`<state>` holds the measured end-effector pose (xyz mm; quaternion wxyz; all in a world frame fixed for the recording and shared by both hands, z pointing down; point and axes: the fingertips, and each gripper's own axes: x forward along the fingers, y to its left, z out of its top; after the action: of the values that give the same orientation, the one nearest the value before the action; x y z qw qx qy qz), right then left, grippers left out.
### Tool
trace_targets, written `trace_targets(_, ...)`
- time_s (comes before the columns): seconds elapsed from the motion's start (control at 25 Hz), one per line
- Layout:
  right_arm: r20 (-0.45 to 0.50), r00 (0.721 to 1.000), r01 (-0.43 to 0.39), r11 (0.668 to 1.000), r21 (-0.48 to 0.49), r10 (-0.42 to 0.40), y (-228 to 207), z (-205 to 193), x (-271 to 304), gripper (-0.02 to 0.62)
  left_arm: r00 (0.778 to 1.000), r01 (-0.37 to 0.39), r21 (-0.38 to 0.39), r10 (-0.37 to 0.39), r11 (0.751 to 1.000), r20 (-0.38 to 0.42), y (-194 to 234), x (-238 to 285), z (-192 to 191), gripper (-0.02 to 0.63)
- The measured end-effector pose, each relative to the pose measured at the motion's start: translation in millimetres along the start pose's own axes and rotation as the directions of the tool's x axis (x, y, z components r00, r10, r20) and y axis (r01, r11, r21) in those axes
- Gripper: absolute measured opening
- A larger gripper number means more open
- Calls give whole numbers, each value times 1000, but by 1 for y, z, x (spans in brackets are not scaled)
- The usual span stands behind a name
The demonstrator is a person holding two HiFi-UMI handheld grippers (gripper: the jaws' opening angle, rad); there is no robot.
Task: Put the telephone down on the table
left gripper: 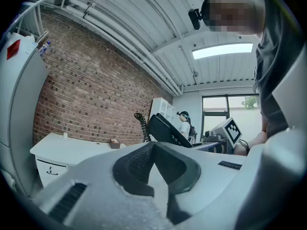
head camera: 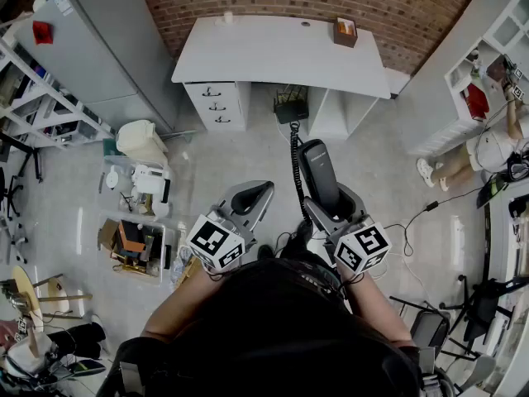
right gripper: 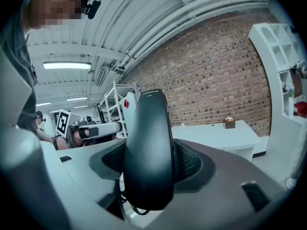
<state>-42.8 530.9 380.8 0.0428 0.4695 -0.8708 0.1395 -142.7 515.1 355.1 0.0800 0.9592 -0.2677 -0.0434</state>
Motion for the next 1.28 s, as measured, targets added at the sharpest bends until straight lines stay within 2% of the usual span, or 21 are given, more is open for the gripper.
trace_targets(0.36,3,1000,-11,1000,-8,11,1,4,-1,276,1000,0,2,0,1000,5,-3,3,3,8)
trace_targets(0.56,-1,1000,-11,1000,16,11,-14,3,0,278,1000,-4,3,4,1000,-5,-2,15,0,8)
trace_targets(0.92,14,1000,-10,1000,29,10,-60,10,-2,278,1000,-3,2,3,1000,-22,-1,61,-6,8)
trace_targets(1.28,23,999,-34,999,38,33,-150,31,-2,278,999,-21,1,21,1000,-31,3,155,-6,8)
